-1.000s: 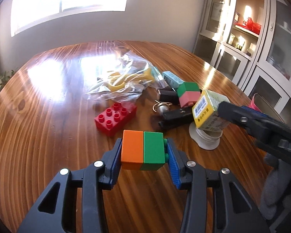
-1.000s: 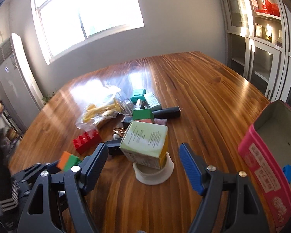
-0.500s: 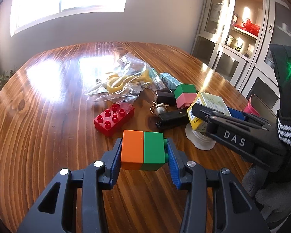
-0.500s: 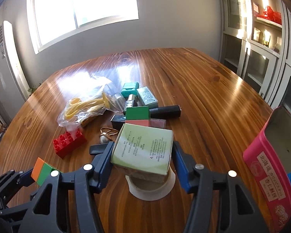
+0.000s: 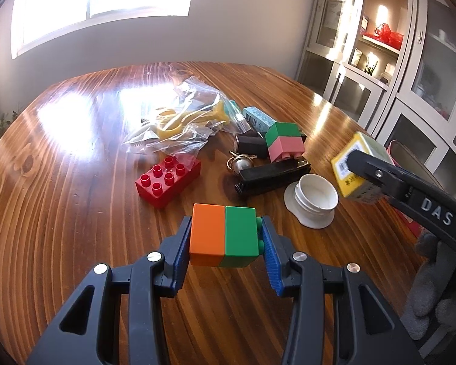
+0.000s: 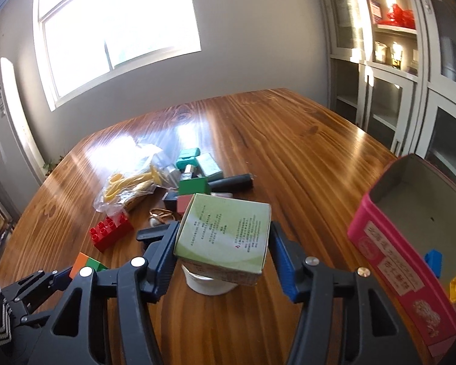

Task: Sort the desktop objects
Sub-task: 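Grasp the printed tea box with the right tool while the left tool holds the brick, then carry the orange-green brick and the tea box over the pink box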

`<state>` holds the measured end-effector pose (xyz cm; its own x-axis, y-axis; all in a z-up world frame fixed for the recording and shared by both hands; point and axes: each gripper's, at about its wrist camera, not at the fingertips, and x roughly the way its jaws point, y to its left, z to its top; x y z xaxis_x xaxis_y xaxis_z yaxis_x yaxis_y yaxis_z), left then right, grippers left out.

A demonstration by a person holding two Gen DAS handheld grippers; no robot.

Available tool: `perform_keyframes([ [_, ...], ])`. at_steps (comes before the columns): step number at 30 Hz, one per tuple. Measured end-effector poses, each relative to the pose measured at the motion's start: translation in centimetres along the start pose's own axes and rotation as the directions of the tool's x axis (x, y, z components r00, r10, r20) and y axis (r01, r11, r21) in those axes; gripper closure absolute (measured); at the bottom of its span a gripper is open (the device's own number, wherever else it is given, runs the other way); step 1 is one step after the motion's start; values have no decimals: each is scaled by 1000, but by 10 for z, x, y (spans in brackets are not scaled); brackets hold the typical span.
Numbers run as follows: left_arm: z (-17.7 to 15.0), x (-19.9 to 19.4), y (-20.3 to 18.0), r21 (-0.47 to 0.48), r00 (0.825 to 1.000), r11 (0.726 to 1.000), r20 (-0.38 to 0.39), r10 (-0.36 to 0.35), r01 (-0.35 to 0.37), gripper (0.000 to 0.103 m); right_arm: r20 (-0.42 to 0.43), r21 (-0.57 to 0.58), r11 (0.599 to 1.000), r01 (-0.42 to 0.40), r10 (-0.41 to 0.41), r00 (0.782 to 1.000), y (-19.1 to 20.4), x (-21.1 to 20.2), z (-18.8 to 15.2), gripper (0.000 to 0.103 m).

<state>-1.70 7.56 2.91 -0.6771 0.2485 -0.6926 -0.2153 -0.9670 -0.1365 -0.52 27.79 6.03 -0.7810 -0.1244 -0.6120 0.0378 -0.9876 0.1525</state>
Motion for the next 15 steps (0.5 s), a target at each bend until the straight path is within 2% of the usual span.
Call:
perform_keyframes([
  [6, -1, 4, 0, 6, 1000, 1000, -5, 6, -6, 57, 10, 31, 999, 11, -11, 1000, -16, -13, -6, 42],
  [15, -1, 6, -8, 3, 1000, 1000, -12, -5, 5, 57, 84, 98, 993, 63, -72, 994, -57, -55, -8, 42],
])
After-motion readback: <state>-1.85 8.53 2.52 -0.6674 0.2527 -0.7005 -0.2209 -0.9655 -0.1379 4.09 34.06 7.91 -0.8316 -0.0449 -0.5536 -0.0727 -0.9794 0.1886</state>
